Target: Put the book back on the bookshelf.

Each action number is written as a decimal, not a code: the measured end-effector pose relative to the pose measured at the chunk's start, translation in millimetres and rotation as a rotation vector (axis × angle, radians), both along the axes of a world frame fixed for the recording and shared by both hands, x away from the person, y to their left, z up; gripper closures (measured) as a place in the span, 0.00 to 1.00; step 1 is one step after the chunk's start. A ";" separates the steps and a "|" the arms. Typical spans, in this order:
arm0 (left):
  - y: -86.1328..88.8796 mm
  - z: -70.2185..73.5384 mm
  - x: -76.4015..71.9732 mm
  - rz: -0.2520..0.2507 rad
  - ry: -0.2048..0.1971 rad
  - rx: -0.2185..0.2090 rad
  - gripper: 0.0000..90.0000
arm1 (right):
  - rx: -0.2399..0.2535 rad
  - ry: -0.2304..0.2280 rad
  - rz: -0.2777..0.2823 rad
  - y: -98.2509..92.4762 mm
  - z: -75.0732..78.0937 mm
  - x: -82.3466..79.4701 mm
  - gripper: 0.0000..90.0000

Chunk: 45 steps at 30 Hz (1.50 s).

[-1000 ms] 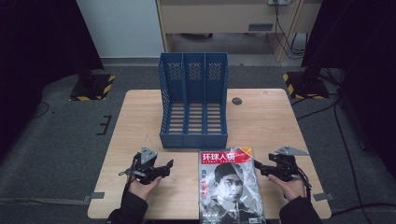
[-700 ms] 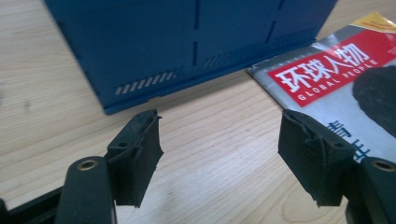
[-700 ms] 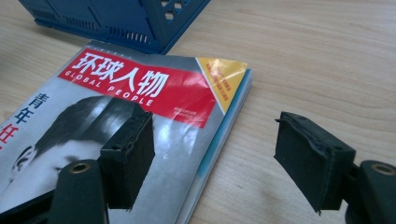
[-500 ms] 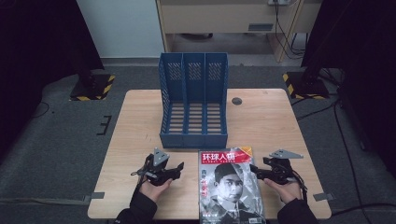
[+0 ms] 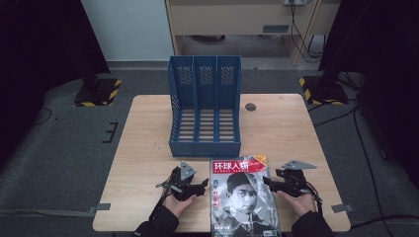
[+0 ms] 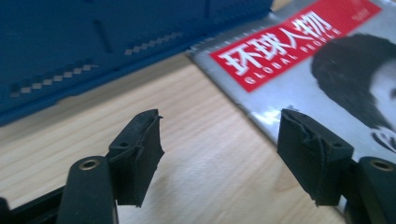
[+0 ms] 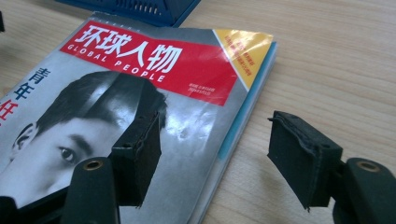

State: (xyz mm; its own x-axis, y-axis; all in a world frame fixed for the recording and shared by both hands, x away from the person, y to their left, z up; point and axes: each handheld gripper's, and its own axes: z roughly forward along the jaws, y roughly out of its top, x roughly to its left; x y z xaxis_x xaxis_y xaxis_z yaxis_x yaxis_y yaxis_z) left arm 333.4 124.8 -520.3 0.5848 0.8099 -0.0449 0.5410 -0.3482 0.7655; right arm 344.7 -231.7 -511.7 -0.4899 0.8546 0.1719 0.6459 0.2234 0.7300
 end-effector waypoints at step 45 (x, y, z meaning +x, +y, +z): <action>-40.0 -14.0 -8.9 -0.152 0.044 -0.010 0.27 | 0.145 0.099 0.044 5.3 -14.7 4.9 0.31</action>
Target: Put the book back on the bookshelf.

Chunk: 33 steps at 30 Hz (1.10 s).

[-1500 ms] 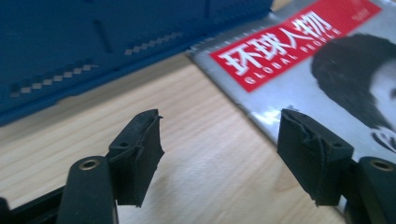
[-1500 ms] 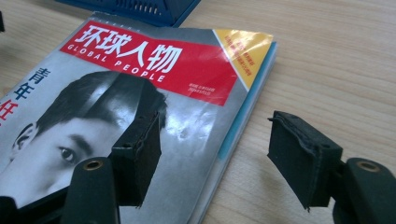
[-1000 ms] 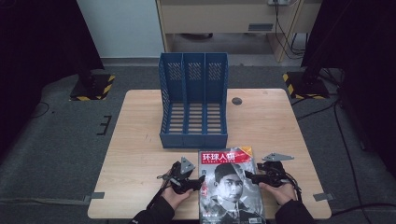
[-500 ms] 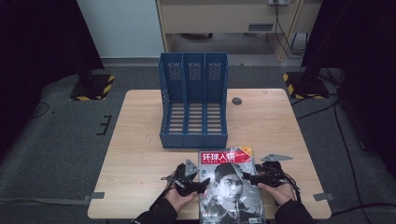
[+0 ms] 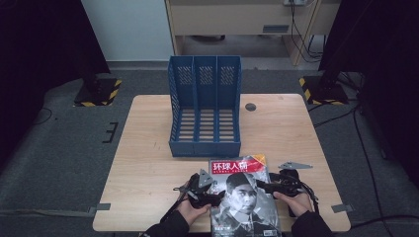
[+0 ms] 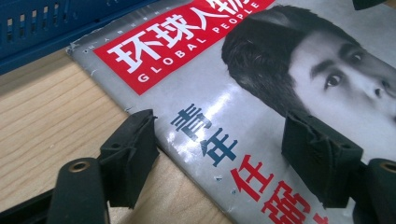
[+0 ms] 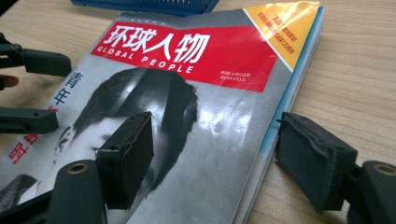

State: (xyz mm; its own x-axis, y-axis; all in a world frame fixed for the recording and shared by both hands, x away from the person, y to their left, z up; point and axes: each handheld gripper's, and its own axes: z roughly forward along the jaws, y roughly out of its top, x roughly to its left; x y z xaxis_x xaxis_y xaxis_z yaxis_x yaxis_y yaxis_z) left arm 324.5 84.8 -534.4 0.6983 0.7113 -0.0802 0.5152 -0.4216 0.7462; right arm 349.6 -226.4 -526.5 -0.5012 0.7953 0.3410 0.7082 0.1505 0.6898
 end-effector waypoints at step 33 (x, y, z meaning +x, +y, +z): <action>-1.6 -0.3 3.1 0.001 0.012 -0.004 0.20 | 0.090 0.025 -0.024 -5.8 -1.2 3.6 0.35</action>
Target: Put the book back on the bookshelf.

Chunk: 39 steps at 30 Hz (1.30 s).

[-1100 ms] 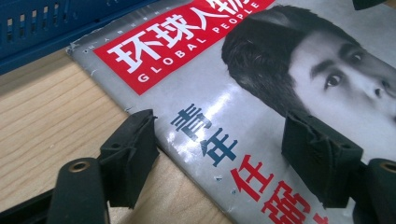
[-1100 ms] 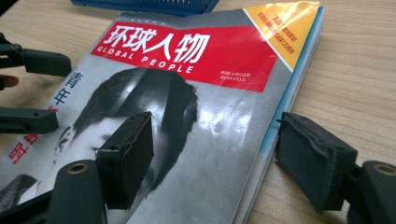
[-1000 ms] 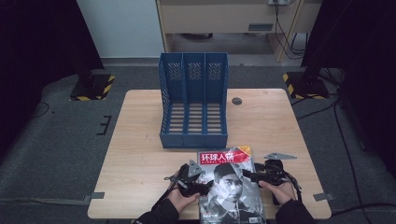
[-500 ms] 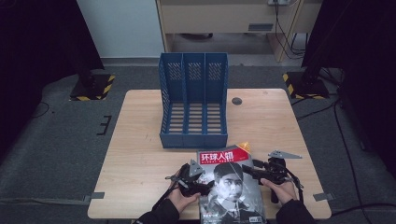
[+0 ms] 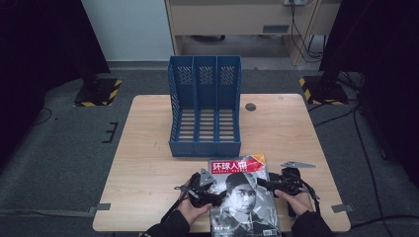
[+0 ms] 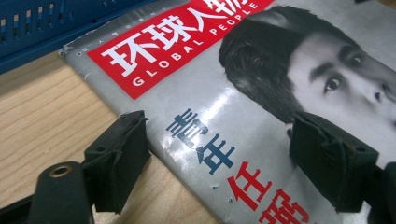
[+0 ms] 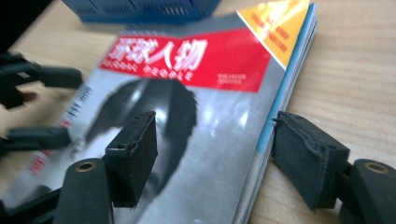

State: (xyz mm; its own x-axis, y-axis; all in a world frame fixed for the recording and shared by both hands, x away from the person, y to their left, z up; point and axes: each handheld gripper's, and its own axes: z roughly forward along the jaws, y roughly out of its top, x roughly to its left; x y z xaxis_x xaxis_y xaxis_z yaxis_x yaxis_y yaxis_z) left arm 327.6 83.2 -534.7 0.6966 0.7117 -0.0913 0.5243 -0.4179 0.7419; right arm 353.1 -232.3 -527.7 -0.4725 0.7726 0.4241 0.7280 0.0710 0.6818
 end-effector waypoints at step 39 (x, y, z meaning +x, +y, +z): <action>0.7 -0.1 0.6 -0.003 0.005 -0.008 0.18 | -0.040 -0.005 0.086 14.1 -0.8 2.4 0.41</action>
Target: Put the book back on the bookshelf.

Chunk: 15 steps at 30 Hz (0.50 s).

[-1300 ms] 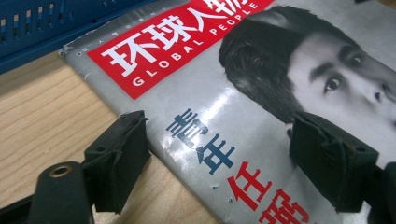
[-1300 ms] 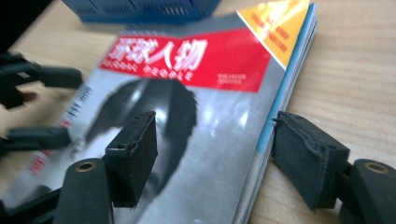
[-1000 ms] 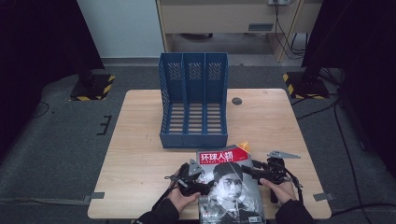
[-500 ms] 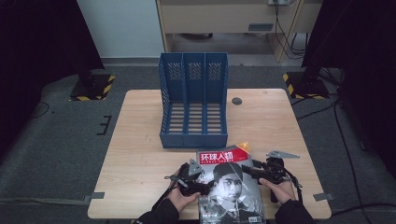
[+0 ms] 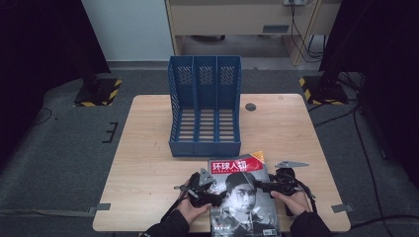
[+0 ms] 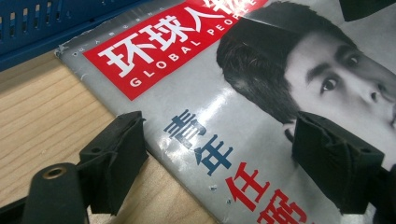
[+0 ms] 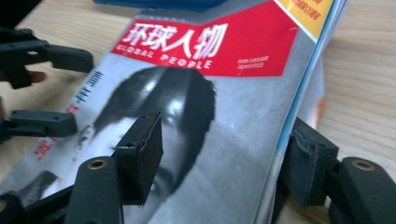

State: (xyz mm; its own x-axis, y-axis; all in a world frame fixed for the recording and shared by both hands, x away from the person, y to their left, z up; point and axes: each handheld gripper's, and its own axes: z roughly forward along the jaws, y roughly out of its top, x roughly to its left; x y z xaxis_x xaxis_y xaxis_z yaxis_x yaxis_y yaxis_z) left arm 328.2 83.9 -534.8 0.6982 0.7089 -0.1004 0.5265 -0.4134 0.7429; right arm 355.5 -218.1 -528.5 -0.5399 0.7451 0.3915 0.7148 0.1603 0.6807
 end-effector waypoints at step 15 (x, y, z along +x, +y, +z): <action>1.8 0.0 1.9 0.002 0.009 -0.016 0.18 | -0.026 0.001 0.058 3.3 -2.0 10.3 0.57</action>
State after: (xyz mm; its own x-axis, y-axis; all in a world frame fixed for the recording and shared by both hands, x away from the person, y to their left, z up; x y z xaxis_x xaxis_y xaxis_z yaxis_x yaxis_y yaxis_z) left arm 330.1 85.6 -534.8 0.6959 0.7084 -0.1177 0.5337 -0.4005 0.7449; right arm 365.8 -214.8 -530.6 -0.5817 0.7228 0.3732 0.7049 0.2190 0.6747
